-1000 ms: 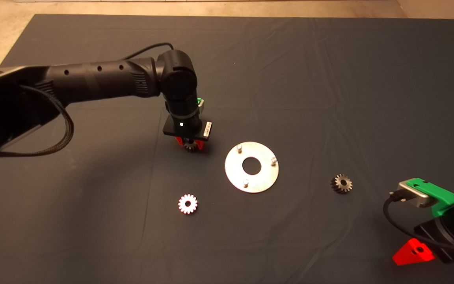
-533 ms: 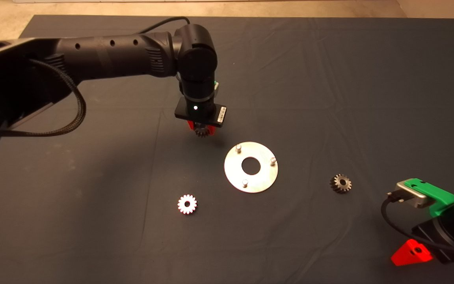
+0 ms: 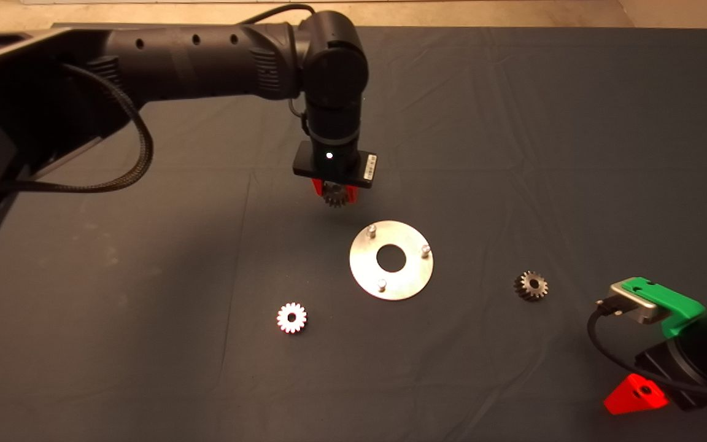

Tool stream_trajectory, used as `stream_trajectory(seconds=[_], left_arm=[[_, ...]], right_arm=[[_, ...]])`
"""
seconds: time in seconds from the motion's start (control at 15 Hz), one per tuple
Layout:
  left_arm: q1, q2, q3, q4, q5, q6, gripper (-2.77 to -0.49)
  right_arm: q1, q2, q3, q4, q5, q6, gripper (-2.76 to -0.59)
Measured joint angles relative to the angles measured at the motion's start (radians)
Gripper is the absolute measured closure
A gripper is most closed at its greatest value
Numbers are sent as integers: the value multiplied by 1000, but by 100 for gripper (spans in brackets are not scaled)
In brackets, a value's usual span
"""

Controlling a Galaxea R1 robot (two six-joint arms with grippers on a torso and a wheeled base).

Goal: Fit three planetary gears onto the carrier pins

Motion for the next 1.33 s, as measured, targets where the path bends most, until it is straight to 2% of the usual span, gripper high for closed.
stream_trajectory(seconds=[0.33, 0.67, 1.13, 1.2, 1.33], left_arm=[[0, 7, 4, -33, 5, -34, -101], [0, 21, 46, -44, 2, -76, -101], [1, 22, 56, -46, 2, -83, -101], [4, 25, 52, -46, 4, -83, -100], [29, 42, 31, -47, 5, -83, -100]], right_arm=[[0, 9, 0, 6, 2, 0, -275], [0, 9, 0, 7, 1, 0, -275], [0, 10, -1, 7, 1, 0, -275], [0, 10, -1, 7, 1, 0, -275], [0, 12, -1, 9, 1, 0, -275]])
